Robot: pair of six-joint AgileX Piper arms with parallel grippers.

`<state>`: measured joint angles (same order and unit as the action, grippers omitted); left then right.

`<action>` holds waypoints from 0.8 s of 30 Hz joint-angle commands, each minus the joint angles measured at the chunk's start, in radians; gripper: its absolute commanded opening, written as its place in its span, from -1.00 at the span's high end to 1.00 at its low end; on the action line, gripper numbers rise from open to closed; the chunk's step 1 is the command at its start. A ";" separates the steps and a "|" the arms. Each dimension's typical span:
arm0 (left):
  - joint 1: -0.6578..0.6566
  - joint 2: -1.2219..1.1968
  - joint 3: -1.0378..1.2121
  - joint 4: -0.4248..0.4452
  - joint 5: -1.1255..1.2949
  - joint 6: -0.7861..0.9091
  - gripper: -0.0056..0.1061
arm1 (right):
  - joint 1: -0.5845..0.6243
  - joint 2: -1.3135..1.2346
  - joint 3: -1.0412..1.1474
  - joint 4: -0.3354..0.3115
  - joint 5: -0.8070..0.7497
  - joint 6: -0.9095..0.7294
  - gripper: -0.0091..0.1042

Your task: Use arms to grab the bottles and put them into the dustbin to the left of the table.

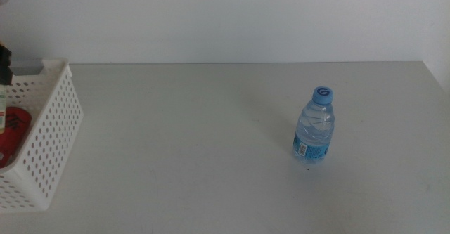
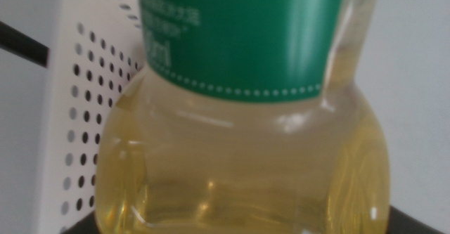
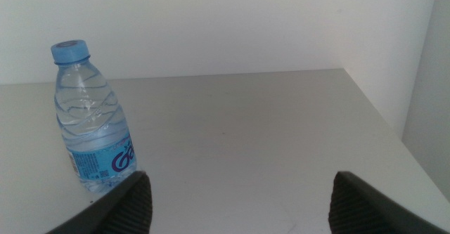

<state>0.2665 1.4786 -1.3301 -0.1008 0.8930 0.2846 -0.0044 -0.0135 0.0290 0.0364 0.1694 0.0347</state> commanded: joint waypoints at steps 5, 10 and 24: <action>0.005 0.063 -0.045 0.006 -0.088 0.013 0.80 | -0.006 -0.022 -0.010 -0.008 -0.082 -0.004 -0.29; 0.005 0.147 -0.045 0.009 -0.061 0.013 0.62 | -0.006 -0.022 -0.010 -0.008 -0.082 -0.004 -0.29; 0.003 0.230 -0.045 -0.027 -0.035 0.088 -0.68 | -0.006 -0.022 -0.010 -0.008 -0.082 -0.004 -0.29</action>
<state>0.2691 1.7681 -1.3323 -0.0989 0.8925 0.3589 -0.0044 -0.0135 0.0290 0.0364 0.1694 0.0347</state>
